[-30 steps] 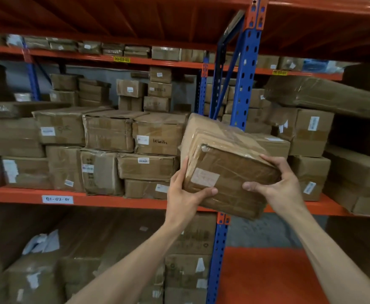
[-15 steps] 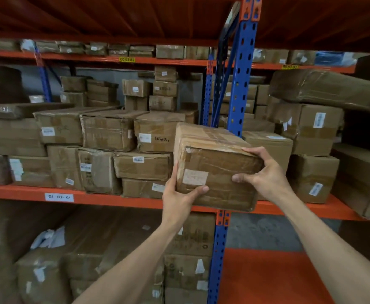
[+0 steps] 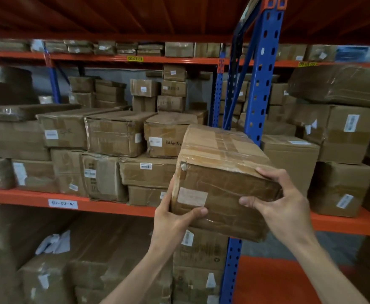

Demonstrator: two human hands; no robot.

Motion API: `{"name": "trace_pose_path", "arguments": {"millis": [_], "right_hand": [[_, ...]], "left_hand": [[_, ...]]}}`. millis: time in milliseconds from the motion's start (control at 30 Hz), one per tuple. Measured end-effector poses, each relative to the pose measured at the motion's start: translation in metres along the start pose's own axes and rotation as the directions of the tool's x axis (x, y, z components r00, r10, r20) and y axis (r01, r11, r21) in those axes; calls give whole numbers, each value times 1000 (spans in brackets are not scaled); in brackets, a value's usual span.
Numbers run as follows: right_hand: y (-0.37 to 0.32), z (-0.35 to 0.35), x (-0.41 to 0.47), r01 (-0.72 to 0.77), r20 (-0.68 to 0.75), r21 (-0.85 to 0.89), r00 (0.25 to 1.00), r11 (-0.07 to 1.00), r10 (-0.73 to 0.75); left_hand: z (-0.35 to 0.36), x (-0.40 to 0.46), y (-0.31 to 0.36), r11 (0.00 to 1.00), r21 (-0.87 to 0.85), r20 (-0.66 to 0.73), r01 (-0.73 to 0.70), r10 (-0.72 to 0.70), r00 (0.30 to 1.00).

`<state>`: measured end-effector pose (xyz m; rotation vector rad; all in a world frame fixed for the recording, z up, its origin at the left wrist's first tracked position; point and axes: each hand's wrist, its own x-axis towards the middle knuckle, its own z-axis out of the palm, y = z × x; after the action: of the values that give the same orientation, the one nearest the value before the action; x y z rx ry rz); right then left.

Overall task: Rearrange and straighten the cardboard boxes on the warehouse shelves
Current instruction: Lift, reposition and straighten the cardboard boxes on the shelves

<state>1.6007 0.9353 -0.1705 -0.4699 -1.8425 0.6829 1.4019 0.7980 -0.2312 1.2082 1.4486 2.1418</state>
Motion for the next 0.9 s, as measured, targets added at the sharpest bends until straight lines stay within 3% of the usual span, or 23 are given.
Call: {"name": "trace_pose_path", "arguments": {"millis": [167, 333, 500, 800, 900], "right_hand": [[-36, -15, 7, 150, -78, -33, 985, 988, -152], [-73, -7, 97, 224, -113, -51, 967, 973, -228], [-79, 19, 183, 157, -82, -126, 982, 980, -168], [-28, 28, 258, 124, -82, -190, 987, 974, -142], [-13, 26, 287, 148, -49, -257, 985, 955, -166]], "left_hand": [[1, 13, 23, 992, -7, 0, -129, 129, 992], [-2, 111, 69, 958, 11, 33, -288, 287, 957], [-4, 196, 75, 954, -1, 23, -300, 300, 954], [22, 283, 36, 954, -46, 83, -295, 298, 951], [40, 306, 19, 953, -76, 40, -292, 295, 955]]}}
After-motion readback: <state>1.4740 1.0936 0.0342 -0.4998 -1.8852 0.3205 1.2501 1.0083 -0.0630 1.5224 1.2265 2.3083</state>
